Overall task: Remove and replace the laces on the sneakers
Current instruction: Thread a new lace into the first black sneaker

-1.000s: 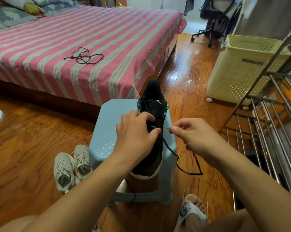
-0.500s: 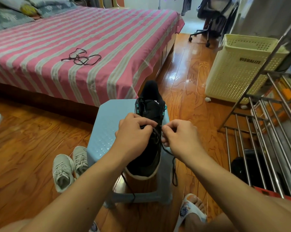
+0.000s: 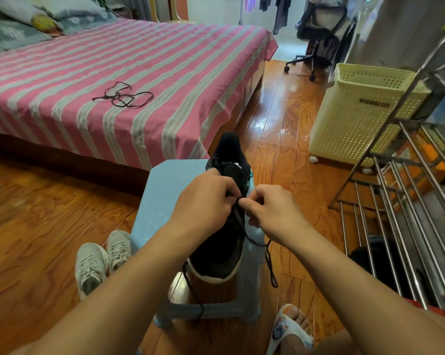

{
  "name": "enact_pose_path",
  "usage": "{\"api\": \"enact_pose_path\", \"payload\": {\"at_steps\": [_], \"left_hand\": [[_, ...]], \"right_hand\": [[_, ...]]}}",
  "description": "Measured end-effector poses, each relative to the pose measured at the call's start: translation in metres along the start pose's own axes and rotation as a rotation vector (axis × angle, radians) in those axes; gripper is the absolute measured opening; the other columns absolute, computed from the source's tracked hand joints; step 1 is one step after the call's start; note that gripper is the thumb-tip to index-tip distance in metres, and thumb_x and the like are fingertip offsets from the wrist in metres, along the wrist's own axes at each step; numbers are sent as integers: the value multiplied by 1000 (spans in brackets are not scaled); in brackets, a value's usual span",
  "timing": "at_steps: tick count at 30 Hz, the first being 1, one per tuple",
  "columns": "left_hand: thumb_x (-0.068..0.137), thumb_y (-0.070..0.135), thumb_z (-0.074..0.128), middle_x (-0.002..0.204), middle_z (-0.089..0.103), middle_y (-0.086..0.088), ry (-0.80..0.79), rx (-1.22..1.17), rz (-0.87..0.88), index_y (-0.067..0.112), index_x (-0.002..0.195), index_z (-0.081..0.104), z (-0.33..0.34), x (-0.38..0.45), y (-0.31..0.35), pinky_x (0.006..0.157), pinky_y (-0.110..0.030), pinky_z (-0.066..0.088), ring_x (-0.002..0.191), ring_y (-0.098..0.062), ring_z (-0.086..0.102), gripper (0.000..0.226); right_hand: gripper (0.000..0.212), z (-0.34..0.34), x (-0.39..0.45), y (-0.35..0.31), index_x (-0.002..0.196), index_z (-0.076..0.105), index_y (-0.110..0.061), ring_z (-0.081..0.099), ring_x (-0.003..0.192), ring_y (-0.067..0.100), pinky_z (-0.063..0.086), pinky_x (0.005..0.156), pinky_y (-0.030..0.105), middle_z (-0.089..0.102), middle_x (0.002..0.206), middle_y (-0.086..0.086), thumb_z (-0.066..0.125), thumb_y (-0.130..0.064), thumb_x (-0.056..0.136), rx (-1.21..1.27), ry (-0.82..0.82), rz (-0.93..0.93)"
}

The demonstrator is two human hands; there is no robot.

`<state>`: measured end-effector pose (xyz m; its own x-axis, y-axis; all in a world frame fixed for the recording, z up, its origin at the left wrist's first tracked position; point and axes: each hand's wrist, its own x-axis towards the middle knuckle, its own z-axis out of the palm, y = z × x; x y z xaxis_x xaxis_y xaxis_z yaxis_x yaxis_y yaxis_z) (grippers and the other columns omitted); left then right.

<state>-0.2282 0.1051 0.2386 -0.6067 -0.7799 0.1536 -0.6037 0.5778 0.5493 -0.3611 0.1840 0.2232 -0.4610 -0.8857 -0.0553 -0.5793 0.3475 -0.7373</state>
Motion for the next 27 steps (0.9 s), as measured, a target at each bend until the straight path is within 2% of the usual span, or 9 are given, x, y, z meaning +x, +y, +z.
{"api": "enact_pose_path", "payload": {"at_steps": [6, 9, 12, 16, 18, 20, 22, 24, 27], "left_hand": [[99, 28, 64, 106, 52, 5, 12, 116, 83, 31, 113, 76, 0, -2, 1, 84, -42, 53, 100, -21, 57, 19], [99, 29, 65, 105, 52, 6, 18, 108, 93, 31, 113, 76, 0, -2, -1, 83, -42, 54, 99, -20, 57, 18], [98, 26, 65, 104, 51, 6, 87, 102, 129, 26, 106, 74, 5, -5, -3, 75, -37, 52, 92, -19, 56, 12], [99, 22, 60, 104, 49, 2, 128, 188, 205, 17, 108, 65, 9, -10, -7, 61, -24, 36, 81, -17, 51, 11], [100, 20, 59, 104, 48, 1, 134, 169, 194, 15, 107, 62, 7, -12, -7, 61, -24, 34, 79, -17, 50, 9], [100, 16, 59, 104, 47, 2, 150, 65, 130, 14, 102, 62, -1, -10, -13, 69, -27, 40, 84, -19, 54, 5], [100, 11, 58, 103, 47, 0, 264, -50, 41, 13, 95, 62, -18, -6, -28, 76, -31, 46, 85, -19, 59, 7], [102, 10, 53, 104, 55, -6, 507, -216, -149, 14, 95, 58, -44, -1, -55, 76, -37, 54, 78, -20, 67, 10], [106, 10, 38, 104, 60, -10, 933, -749, -549, 13, 105, 48, -83, 1, -95, 71, -37, 63, 65, -15, 69, 10]], "right_hand": [[12, -6, 1, 1, 94, 73, -23, 71, 68, 7, 62, 72, 35, 71, 78, -3, 62, -24, 98, -57, -54, -17], [11, -7, 2, -1, 94, 75, -24, 70, 65, 6, 62, 67, 31, 71, 75, -5, 65, -28, 97, -116, -29, -30], [15, -9, 2, 0, 100, 73, -24, 69, 67, 6, 62, 68, 31, 70, 77, -5, 67, -36, 95, -188, -26, -36], [42, -11, 0, 2, 127, 54, -38, 61, 87, 9, 57, 74, 34, 56, 100, -14, 69, -46, 89, -325, 124, -323], [39, -9, 0, -1, 127, 55, -41, 57, 93, 10, 56, 77, 36, 51, 103, -14, 67, -45, 90, -336, 68, -409], [36, -9, 3, 1, 124, 62, -37, 56, 94, 7, 55, 80, 36, 53, 101, -16, 70, -43, 89, -310, 51, -416], [34, -11, 6, 3, 119, 66, -33, 56, 92, 6, 54, 80, 33, 54, 98, -16, 73, -41, 87, -316, 50, -410], [30, -13, 6, 5, 116, 67, -32, 54, 89, 4, 53, 78, 29, 53, 95, -17, 73, -40, 87, -321, 35, -395], [29, -14, 5, 5, 117, 67, -33, 52, 89, 3, 51, 78, 28, 52, 95, -16, 73, -35, 88, -304, 21, -382]]}}
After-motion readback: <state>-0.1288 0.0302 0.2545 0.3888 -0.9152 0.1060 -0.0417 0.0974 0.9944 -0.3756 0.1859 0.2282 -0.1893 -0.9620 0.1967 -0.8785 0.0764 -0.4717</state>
